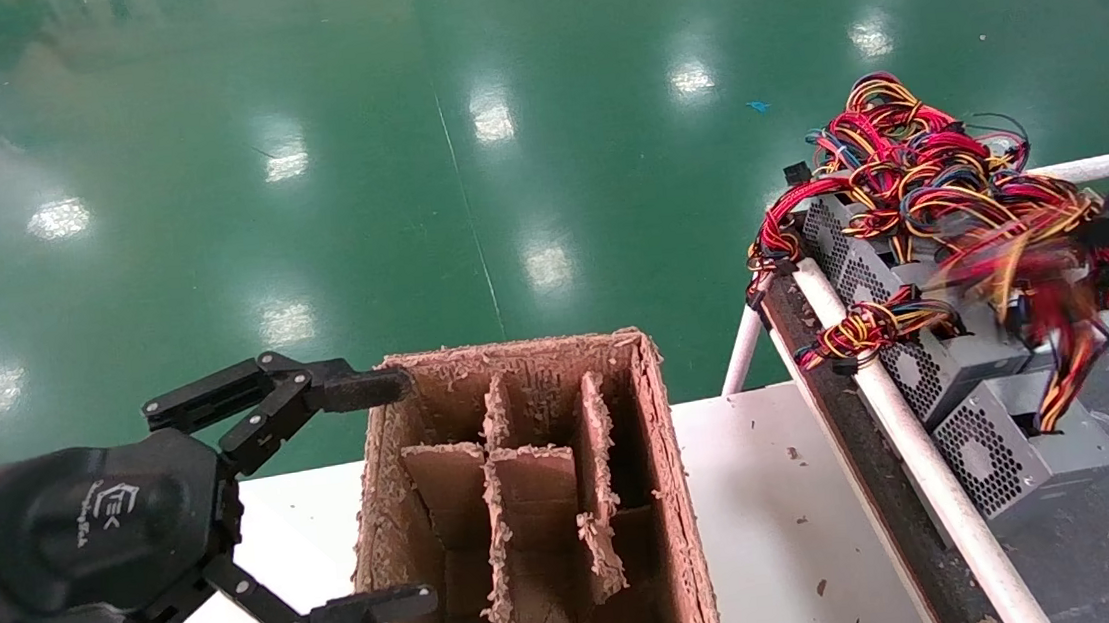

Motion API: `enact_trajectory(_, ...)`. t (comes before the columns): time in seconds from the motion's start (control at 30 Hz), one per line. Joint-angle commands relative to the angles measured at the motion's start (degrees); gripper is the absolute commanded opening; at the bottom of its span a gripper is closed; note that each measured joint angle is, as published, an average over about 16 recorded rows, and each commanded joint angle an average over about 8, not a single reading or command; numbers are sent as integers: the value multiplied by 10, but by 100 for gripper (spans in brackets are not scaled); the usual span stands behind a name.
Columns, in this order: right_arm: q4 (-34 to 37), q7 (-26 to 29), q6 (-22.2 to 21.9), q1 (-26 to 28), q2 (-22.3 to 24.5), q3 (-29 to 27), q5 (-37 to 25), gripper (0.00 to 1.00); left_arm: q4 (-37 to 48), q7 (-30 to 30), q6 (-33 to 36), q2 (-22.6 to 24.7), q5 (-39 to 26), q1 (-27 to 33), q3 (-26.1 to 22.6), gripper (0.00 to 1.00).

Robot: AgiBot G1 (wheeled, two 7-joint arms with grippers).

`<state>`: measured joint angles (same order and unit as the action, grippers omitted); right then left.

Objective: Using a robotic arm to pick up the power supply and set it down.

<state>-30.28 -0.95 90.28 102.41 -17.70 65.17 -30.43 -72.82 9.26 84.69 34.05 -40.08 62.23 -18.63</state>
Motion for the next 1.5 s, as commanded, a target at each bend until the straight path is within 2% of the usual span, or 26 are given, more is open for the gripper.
enact_trajectory(0.03,-1,0,0,-1,1,3,0,100,0,0,0,0,0,0,0,100)
enact_trajectory(0.47,-13,2,2,-16,0,-17,33,100,0,0,0,0,0,0,0,100)
enact_trajectory(1.5,-235,62,-23,-223,-91,-268,-44,100,0,0,0,0,0,0,-1,100)
